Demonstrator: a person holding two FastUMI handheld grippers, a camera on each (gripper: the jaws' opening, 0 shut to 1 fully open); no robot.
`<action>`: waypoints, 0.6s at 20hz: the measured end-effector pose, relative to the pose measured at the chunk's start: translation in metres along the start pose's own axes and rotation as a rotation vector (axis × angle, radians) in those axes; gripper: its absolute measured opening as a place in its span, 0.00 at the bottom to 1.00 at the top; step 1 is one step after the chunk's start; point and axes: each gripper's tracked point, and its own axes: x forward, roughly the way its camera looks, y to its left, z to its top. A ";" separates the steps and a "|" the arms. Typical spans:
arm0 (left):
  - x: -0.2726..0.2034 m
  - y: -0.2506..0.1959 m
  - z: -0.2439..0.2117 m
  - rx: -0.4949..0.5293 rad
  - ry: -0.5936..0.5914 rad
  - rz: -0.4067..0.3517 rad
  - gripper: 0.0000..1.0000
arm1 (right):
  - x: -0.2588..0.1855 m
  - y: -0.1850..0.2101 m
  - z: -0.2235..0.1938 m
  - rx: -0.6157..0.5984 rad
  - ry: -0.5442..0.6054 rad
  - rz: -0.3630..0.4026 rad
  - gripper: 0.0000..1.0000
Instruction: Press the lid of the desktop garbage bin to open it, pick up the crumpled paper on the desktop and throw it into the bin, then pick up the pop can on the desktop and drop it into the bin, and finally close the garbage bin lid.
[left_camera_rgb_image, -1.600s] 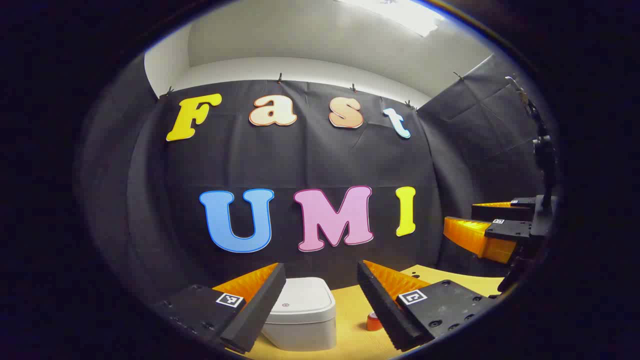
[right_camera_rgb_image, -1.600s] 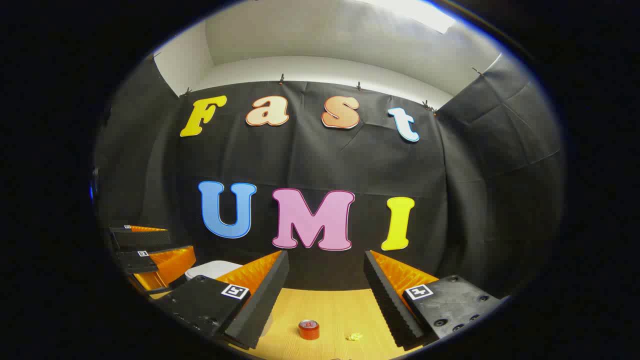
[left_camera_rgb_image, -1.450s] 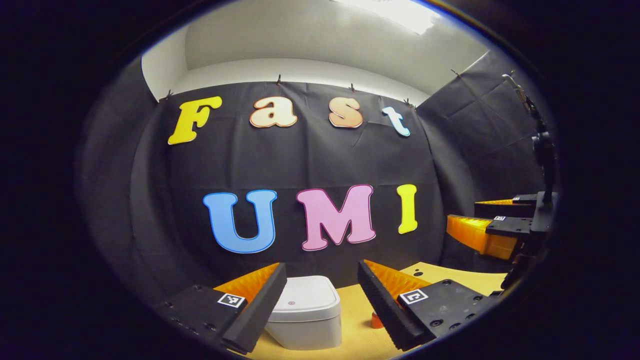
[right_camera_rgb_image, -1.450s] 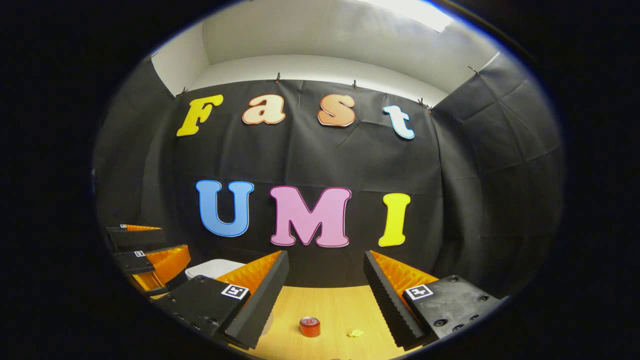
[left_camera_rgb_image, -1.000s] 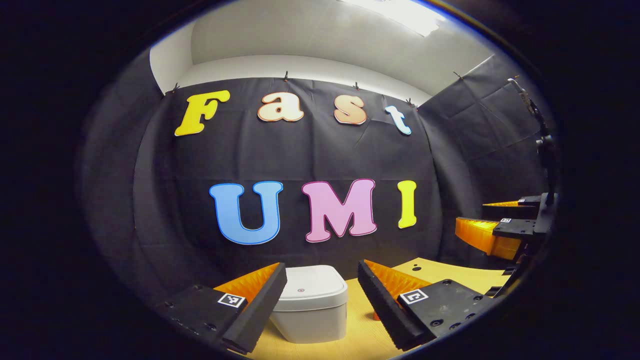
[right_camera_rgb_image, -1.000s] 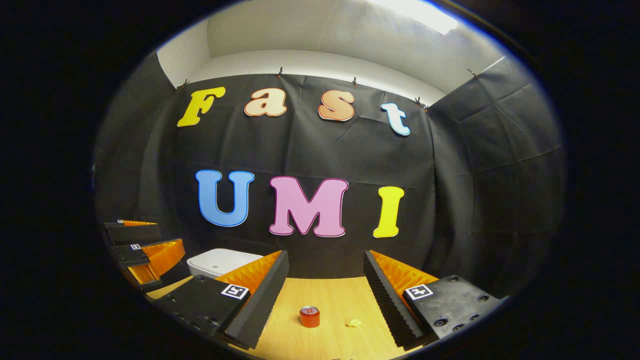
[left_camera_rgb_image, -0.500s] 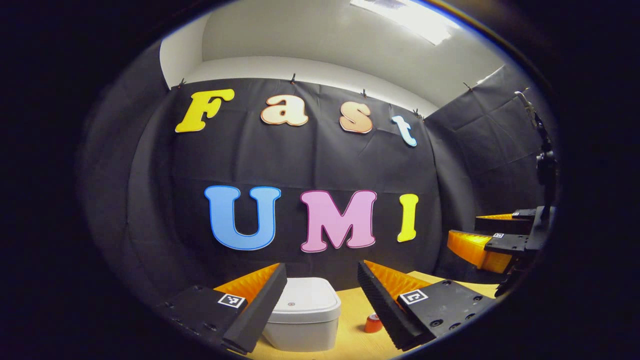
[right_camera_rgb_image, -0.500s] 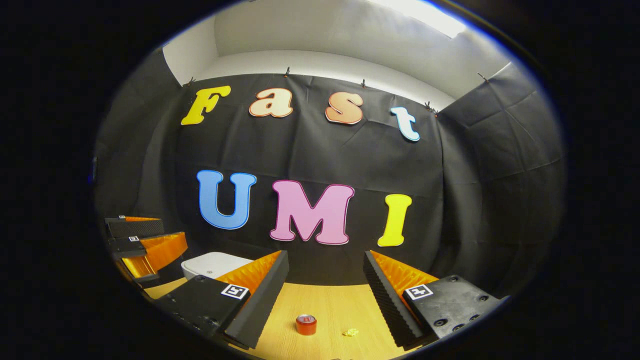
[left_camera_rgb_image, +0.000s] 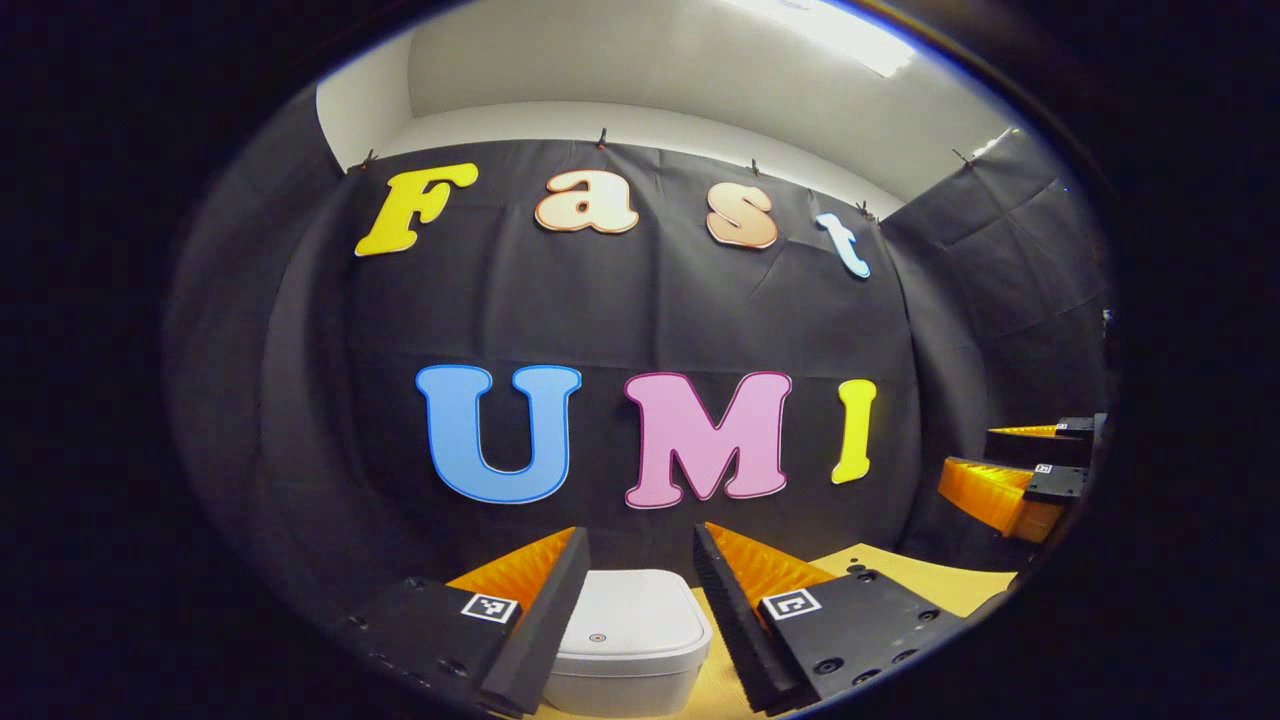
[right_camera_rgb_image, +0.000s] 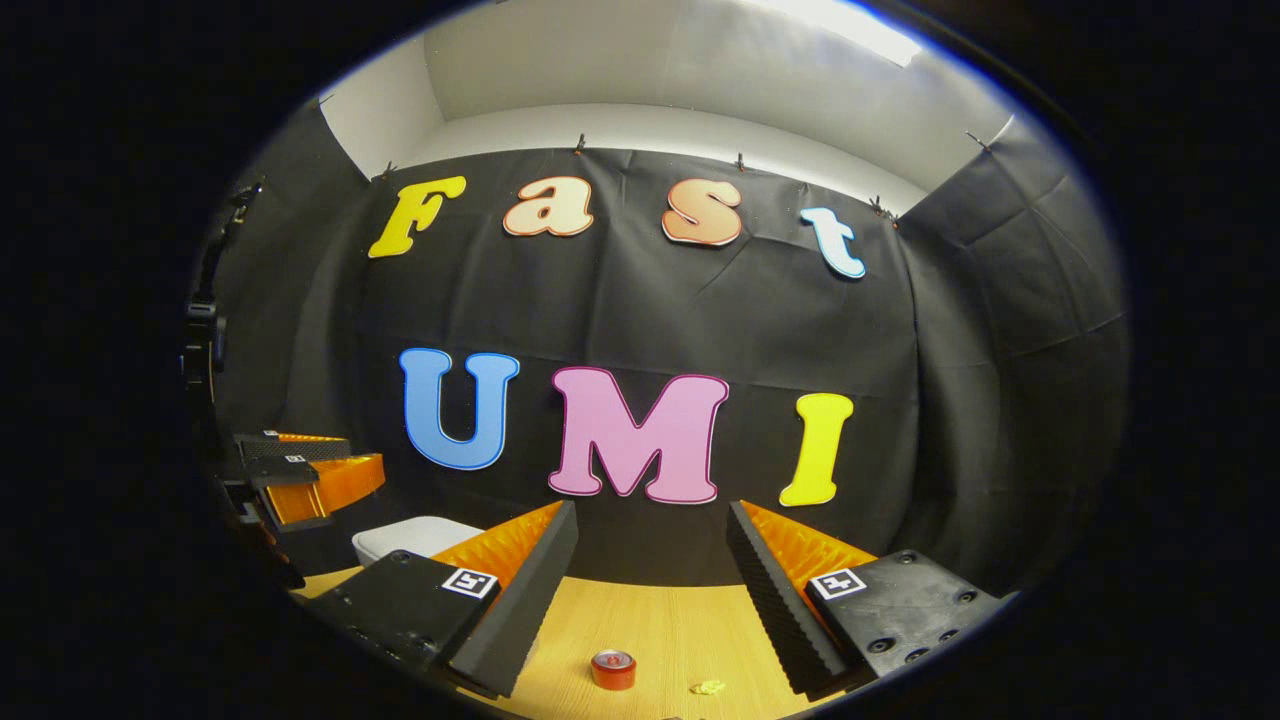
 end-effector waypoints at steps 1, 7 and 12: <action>0.006 0.002 -0.011 -0.013 0.038 0.007 0.65 | 0.001 -0.005 -0.002 -0.008 0.001 -0.002 0.97; 0.037 0.028 -0.082 0.003 0.233 0.053 0.08 | 0.005 -0.020 -0.021 -0.010 0.048 -0.009 0.97; 0.057 0.036 -0.143 0.052 0.367 0.032 0.06 | 0.001 -0.033 -0.048 -0.002 0.121 -0.030 0.97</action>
